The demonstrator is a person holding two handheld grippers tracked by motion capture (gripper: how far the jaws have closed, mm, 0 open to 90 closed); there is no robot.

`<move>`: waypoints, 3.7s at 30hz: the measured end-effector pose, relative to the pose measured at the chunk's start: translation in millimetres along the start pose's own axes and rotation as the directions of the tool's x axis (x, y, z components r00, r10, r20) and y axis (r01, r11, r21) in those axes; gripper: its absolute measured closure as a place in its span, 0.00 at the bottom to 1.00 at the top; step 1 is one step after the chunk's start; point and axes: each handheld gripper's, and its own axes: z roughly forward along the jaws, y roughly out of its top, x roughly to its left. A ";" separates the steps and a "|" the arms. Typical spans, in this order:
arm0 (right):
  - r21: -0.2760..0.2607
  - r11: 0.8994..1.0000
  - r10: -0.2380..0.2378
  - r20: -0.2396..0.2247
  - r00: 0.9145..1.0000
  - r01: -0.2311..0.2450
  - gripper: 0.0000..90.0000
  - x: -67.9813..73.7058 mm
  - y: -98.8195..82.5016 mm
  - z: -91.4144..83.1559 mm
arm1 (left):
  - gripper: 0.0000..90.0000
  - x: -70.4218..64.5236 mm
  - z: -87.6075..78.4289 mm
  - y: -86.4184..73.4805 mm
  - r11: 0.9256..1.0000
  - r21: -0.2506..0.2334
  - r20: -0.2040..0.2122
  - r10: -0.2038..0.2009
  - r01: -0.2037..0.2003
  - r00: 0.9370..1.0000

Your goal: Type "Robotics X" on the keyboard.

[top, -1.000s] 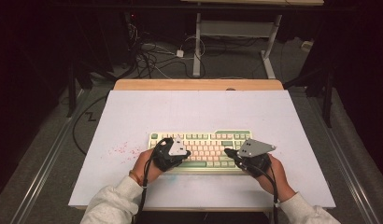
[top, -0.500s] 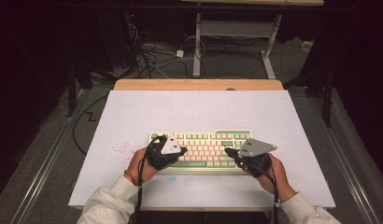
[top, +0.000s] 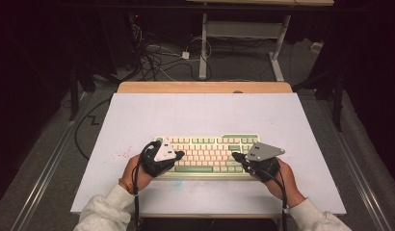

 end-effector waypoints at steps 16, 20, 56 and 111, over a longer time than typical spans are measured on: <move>0.004 1.000 0.006 -0.013 1.000 -0.006 1.00 0.8 4.2 8.4 | 0.97 -0.3 -19.8 -21.4 0.999 -0.017 -0.034 -0.028 0.028 0.999; 0.011 1.000 -0.007 -0.018 1.000 0.007 1.00 3.4 10.0 17.6 | 0.97 -2.0 -21.2 -26.2 1.000 -0.007 -0.033 -0.027 0.027 0.999; 0.169 0.984 -0.056 -0.027 0.998 0.060 1.00 9.4 30.3 93.5 | 0.97 1.9 -22.8 -39.9 0.998 0.002 -0.006 -0.063 0.063 0.998; 0.002 0.999 -0.034 0.008 0.999 0.034 1.00 5.5 23.1 25.0 | 0.97 -1.0 -18.9 -40.3 0.998 0.025 -0.016 -0.049 0.049 0.999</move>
